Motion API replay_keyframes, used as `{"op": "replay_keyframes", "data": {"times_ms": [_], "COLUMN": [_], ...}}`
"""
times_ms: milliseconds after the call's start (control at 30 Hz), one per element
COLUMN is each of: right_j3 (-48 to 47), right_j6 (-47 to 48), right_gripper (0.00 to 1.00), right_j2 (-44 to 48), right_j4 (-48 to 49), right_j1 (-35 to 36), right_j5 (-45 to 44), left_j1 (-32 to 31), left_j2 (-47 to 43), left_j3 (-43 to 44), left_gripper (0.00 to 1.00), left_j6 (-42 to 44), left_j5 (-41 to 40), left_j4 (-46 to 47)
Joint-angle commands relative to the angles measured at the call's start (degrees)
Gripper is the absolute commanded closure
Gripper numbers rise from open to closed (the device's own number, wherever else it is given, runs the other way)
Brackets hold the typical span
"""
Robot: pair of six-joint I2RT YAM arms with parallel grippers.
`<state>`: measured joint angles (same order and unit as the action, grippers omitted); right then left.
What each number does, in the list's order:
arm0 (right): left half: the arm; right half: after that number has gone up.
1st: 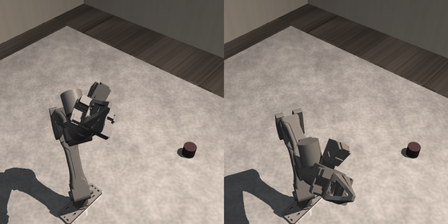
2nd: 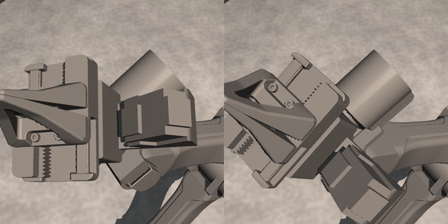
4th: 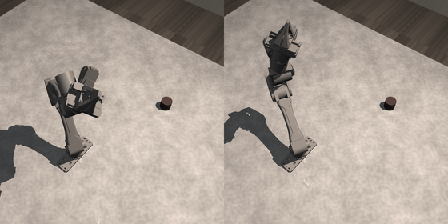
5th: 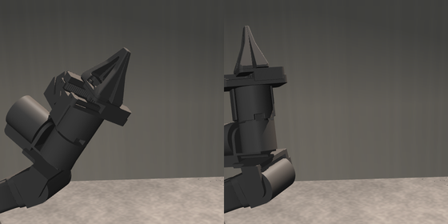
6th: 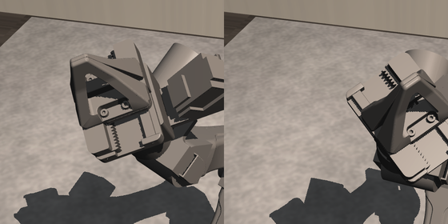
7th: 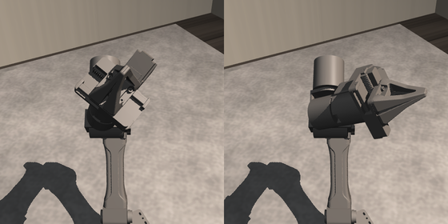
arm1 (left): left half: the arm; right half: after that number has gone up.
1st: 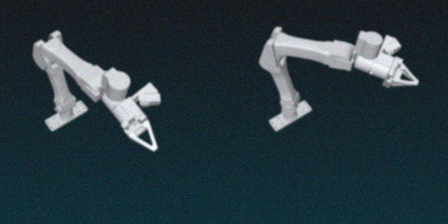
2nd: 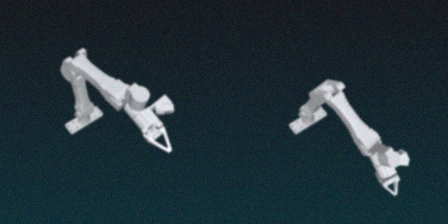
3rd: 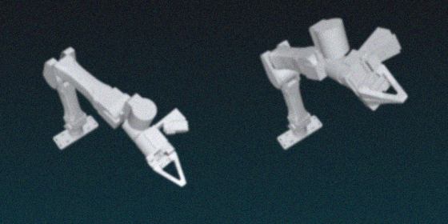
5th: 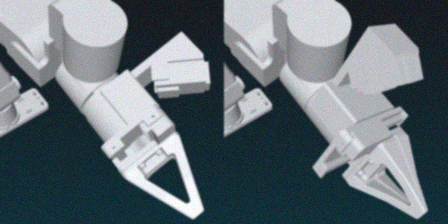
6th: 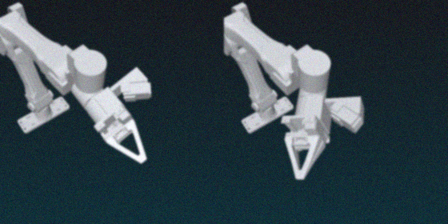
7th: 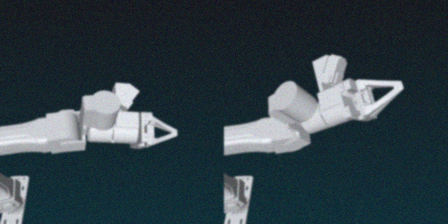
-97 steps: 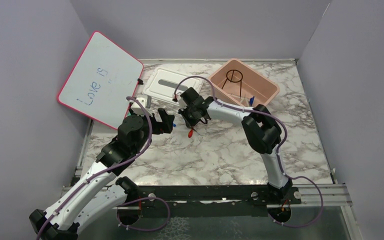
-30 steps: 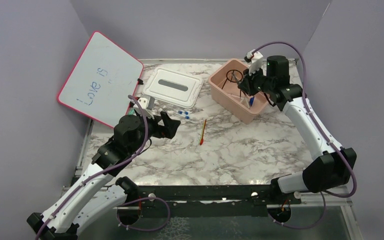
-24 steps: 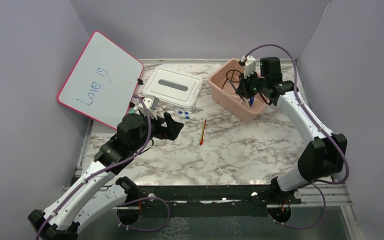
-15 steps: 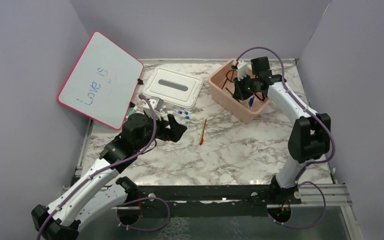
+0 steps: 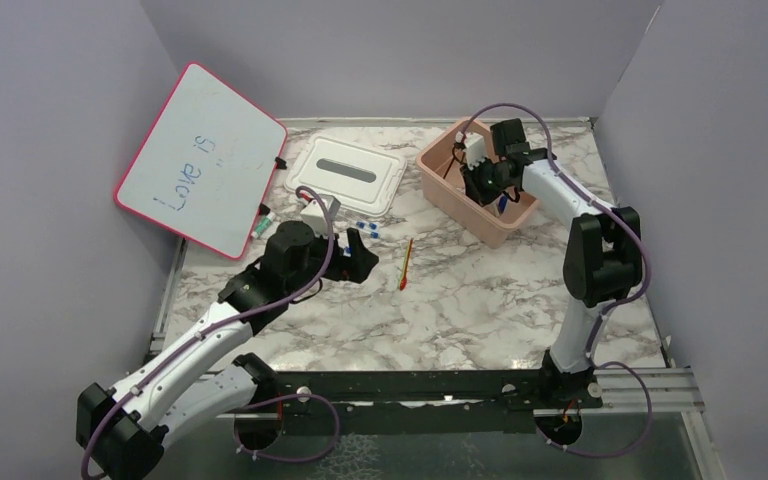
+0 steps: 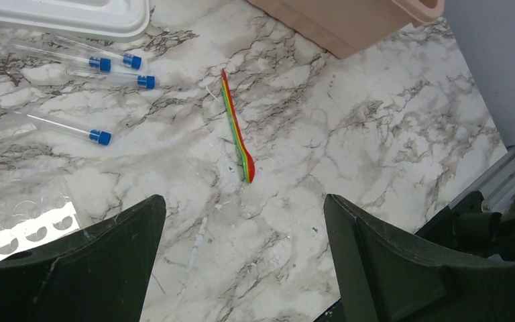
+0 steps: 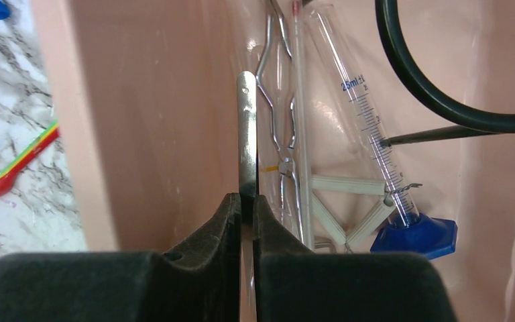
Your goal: Organize the chemistry lab equipment
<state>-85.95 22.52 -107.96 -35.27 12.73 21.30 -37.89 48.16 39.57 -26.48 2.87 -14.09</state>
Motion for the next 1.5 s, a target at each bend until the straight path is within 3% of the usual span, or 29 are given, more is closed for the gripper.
{"op": "replay_keyframes", "data": {"times_ms": [0,333,767,1067,1467], "right_j3": [0.22,-1.74,-1.76,8.52,14.37], "right_j6": [-1.37,-4.88,-18.6,-34.07,-50.39], "right_gripper": [0.88,0.72,0.68,0.65,0.64], "right_j2": [-1.43,1.08,12.81,19.07,6.24], "right_j4": [1.67,-1.3,0.55,9.06,11.31], "right_j1": [-0.37,-0.42,0.75,17.27,29.25], "right_j5": [-3.39,-1.18,-3.57,-13.22,-27.6], "left_j1": [-0.1,-0.15,-0.19,-0.23,-0.25], "left_j2": [3.76,15.77,27.63,24.44,15.26], "left_j3": [2.14,5.85,10.88,6.85,0.27], "left_gripper": [0.1,0.12,0.31,0.31,0.31], "left_j6": [-1.21,-4.82,-7.76,-8.62,-6.92], "left_j5": [-1.34,-0.15,1.81,-0.46,-9.51], "left_j4": [2.02,4.68,6.02,10.25,12.65]}}
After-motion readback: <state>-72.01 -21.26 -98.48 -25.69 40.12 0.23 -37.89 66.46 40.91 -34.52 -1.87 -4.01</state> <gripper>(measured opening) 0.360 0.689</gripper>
